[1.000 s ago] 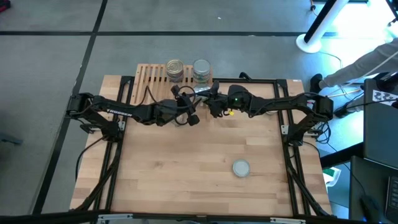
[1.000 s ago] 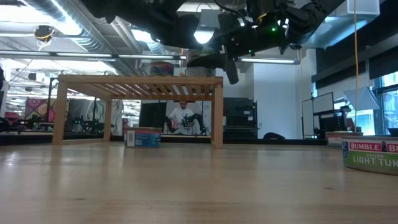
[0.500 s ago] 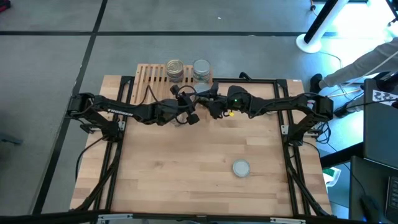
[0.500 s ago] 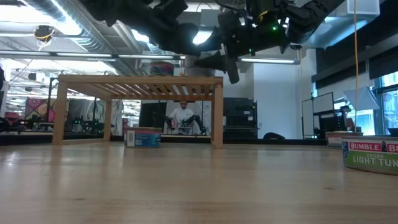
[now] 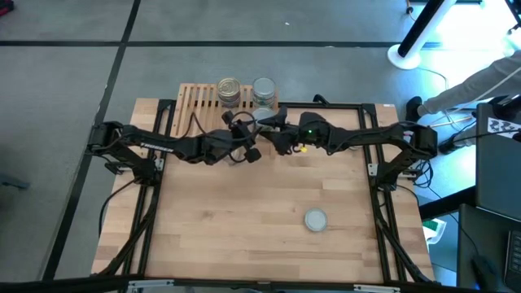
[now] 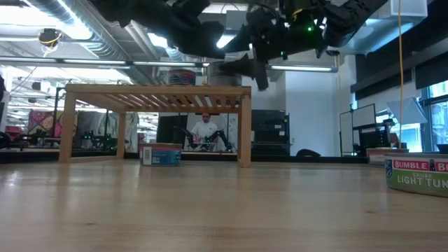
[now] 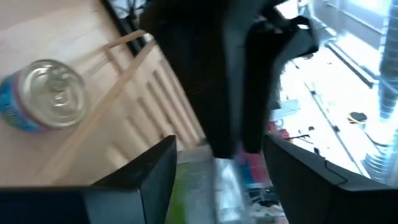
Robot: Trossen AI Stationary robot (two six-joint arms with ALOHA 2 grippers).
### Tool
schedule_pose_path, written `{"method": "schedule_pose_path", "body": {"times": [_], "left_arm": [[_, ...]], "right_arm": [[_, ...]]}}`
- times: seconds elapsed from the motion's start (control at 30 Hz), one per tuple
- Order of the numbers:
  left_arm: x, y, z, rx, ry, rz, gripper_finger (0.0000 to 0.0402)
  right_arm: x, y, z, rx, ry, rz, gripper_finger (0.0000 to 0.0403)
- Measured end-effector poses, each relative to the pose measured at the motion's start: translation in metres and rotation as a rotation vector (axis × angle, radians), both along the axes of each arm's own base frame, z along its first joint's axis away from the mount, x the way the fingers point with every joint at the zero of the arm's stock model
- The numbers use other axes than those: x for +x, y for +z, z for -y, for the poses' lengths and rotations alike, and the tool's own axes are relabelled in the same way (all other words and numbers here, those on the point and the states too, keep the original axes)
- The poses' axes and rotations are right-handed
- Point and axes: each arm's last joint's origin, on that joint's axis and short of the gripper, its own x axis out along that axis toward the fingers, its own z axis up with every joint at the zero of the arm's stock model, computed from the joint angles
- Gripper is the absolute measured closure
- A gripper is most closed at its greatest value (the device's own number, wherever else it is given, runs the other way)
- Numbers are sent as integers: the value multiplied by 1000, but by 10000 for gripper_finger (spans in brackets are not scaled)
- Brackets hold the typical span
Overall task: Stack canned seafood by type on shelf
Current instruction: Stack the green tuna can on top of the bottom green tuna can on the shelf, then put the blue tuna can on the shelf and align it with the other stacked blue tuna cans
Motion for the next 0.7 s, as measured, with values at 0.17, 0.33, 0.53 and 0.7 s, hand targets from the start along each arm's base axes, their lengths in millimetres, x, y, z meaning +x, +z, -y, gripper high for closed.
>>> {"method": "schedule_pose_path", "body": {"times": [0.17,0.33,0.53,0.7], "left_arm": [[-2,9,9,25,-38,14,273],[-8,21,21,38,-77,46,273],[-15,32,41,37,-142,77,273],[-18,32,62,34,-212,58,273]], "right_arm": [[-5,18,-14,-22,-26,72,166],[-14,36,-33,-31,-70,109,166],[-30,54,-56,-36,-193,100,166],[-43,63,-78,-16,-300,87,166]]}}
